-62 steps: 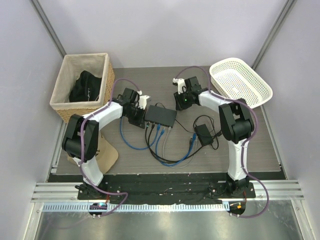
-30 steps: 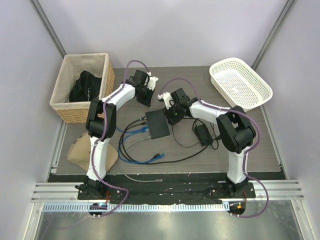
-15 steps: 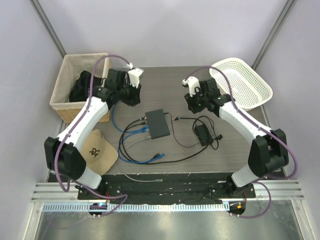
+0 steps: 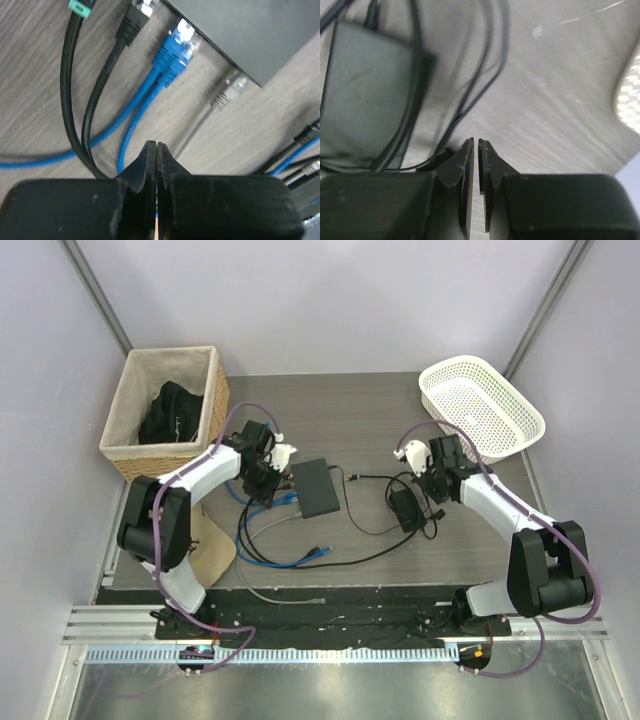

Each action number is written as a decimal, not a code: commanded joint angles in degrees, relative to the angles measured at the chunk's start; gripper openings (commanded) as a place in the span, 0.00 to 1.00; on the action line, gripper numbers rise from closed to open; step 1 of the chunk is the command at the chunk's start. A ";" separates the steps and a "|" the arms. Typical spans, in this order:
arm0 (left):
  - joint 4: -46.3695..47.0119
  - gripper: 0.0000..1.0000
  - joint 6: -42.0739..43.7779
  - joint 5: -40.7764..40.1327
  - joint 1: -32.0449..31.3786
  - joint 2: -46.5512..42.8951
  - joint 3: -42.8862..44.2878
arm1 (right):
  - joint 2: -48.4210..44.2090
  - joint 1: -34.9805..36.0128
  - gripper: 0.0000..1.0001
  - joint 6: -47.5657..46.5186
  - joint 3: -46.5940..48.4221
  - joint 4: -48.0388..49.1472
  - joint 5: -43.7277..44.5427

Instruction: Pull the plug from the switch port

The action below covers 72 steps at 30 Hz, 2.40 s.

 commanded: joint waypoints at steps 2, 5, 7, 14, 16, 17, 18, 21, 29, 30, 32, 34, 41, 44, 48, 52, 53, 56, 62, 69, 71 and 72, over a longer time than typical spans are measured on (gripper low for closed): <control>2.81 0.00 2.97 0.09 -0.65 7.13 5.18 | -2.12 0.36 0.16 -3.45 -4.32 1.43 -0.61; 2.55 0.00 2.53 0.00 -1.18 11.27 8.44 | -2.21 0.45 0.16 -3.71 -4.76 -1.12 -2.28; 3.86 0.00 2.35 -0.17 -1.35 12.68 9.07 | -2.21 0.45 0.16 -3.63 -4.59 -2.52 -6.05; 5.01 0.00 1.57 -0.09 -3.90 15.66 12.84 | -1.24 1.32 0.20 -1.17 -3.18 -5.16 -12.64; 4.92 0.00 1.39 0.35 -4.69 15.93 13.46 | -1.15 1.94 0.20 -0.55 -2.30 -6.83 -13.79; 4.84 0.00 1.30 0.53 -5.48 15.85 13.64 | -0.98 2.72 0.20 -0.29 -1.87 -7.53 -15.79; 4.92 0.00 1.13 0.61 -5.75 15.85 13.73 | -0.80 3.08 0.20 -0.20 -1.08 -8.32 -16.68; 5.36 0.00 0.51 0.88 -7.24 16.02 14.17 | -0.36 5.01 0.20 1.55 -0.19 -9.82 -19.68; 4.05 0.00 0.24 -0.17 -7.95 15.59 16.63 | 0.43 4.93 0.20 8.68 1.47 -7.28 -18.46; 3.87 0.00 0.42 -0.18 -7.95 14.37 16.54 | 0.61 4.67 0.20 8.24 2.61 -7.45 -16.62; 2.73 0.00 1.03 0.00 -7.95 13.04 16.19 | 1.04 4.31 0.20 7.45 5.33 -8.15 -15.47; 1.24 0.00 1.56 0.52 -7.95 10.67 15.93 | 2.10 3.87 0.19 6.39 7.36 -9.30 -14.32; -0.44 0.03 1.65 -0.35 -8.03 2.58 12.07 | 7.72 3.87 0.21 9.99 18.60 -9.22 -14.23; 1.31 0.17 1.83 -2.81 -7.95 -0.49 8.90 | 9.74 3.87 0.25 13.85 21.42 -6.23 -16.07; 2.72 0.30 2.80 -4.57 -7.33 -1.64 5.12 | 13.87 3.96 0.33 18.78 25.20 -3.86 -20.38; 3.34 0.36 2.88 -4.83 -6.63 -2.17 3.27 | 17.65 4.49 0.38 22.73 28.46 -2.45 -23.89; 3.51 0.37 2.97 -5.01 -6.37 -2.34 3.01 | 18.53 4.75 0.40 23.44 29.68 -1.92 -24.16; 4.22 0.40 1.49 -4.66 -5.31 -2.35 3.09 | 22.04 5.72 0.43 26.68 32.32 0.10 -25.83; 3.78 0.42 -4.58 -1.84 -3.38 -0.94 7.66 | 29.25 6.25 0.41 34.60 38.20 2.13 -30.22; 1.23 0.40 -7.49 -1.76 -1.19 2.57 13.10 | 27.60 8.53 0.31 35.57 31.12 2.11 -29.53; 0.97 0.39 -8.10 -0.88 -0.57 3.10 13.90 | 26.37 8.62 0.25 35.57 26.56 2.48 -28.74; 1.23 0.39 -8.28 -0.62 0.05 3.02 14.16 | 25.23 8.79 0.20 35.22 25.83 2.65 -28.04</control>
